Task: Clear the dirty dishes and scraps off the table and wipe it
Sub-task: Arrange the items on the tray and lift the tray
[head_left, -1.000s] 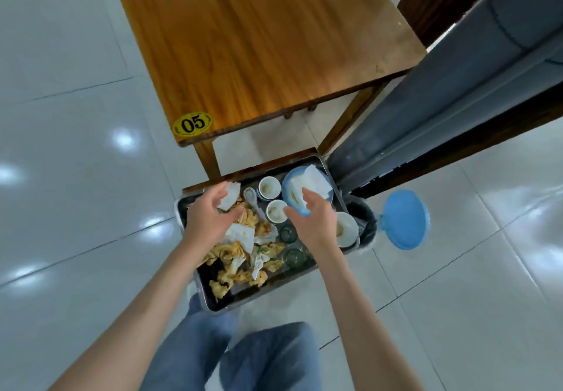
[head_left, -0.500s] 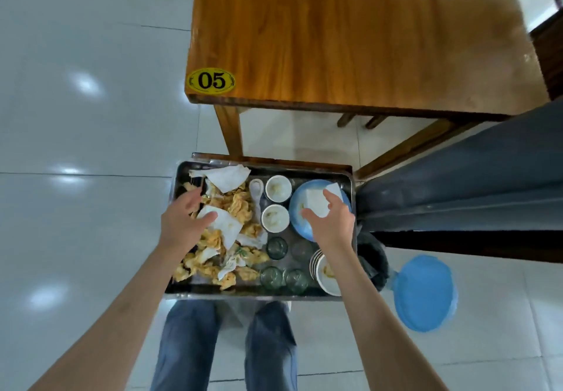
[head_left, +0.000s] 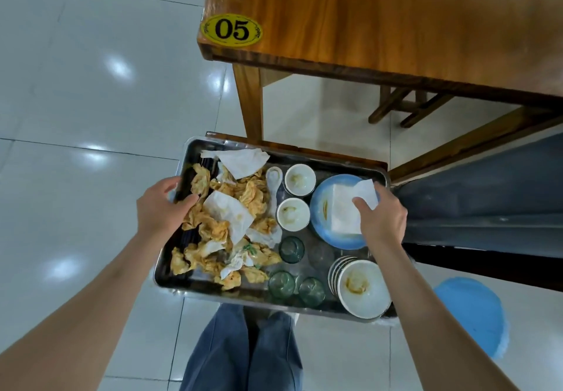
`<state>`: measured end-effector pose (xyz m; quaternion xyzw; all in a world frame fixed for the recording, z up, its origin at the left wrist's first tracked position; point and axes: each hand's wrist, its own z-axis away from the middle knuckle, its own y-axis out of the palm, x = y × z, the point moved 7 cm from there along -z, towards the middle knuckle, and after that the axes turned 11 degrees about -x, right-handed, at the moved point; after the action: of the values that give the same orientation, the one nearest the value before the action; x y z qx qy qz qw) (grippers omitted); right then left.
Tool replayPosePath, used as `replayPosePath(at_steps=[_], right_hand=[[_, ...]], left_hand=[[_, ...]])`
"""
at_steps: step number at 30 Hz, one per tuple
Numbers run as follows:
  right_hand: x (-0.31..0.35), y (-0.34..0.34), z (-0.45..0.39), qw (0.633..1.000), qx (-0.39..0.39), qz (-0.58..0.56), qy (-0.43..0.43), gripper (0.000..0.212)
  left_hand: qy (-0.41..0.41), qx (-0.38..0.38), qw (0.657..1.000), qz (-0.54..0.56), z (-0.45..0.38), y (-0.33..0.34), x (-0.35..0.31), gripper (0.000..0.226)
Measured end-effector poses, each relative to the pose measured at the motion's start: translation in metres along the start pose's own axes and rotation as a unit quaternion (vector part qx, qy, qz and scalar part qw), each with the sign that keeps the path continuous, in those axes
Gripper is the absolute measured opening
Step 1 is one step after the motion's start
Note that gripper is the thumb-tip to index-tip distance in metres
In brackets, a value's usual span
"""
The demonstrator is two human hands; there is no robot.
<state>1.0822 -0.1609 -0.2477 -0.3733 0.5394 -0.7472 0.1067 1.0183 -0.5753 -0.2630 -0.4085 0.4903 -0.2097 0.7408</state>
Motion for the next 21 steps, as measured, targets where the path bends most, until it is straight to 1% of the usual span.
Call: replayPosePath(at_steps=[5,7,9,12,14,18,21], right_hand=[[-0.018,-0.003,-0.006,0.998,-0.052,0.012,0.026,0.042],[-0.027,-0.003,-0.007,0.998,-0.053,0.022,0.037,0.037],[-0.036,0.001,-0.008,0.998,-0.038,0.038,0.042,0.037],[-0.049,0.008,-0.006,0.997,-0.007,0.050,0.061,0.037],[-0.056,0.012,-0.004,0.996,0.007,0.049,0.075,0.034],[-0.076,0.016,-0.002,0.991,0.027,0.066,0.112,0.029],[-0.090,0.021,-0.002,0.985,0.056,0.090,0.135,0.028]], left_hand=[[-0.009,-0.010,1.000,-0.023,-0.011,0.012,0.010,0.056],[-0.009,-0.020,1.000,-0.016,-0.010,0.016,0.012,0.057],[-0.012,-0.018,1.000,-0.014,-0.010,0.020,0.014,0.057],[-0.053,-0.014,0.998,-0.006,-0.011,0.027,0.022,0.057],[-0.069,-0.013,0.997,-0.018,-0.012,0.031,0.027,0.056],[-0.056,-0.008,0.996,-0.062,-0.014,0.038,0.028,0.047],[-0.043,-0.029,0.996,-0.068,-0.013,0.038,0.027,0.039]])
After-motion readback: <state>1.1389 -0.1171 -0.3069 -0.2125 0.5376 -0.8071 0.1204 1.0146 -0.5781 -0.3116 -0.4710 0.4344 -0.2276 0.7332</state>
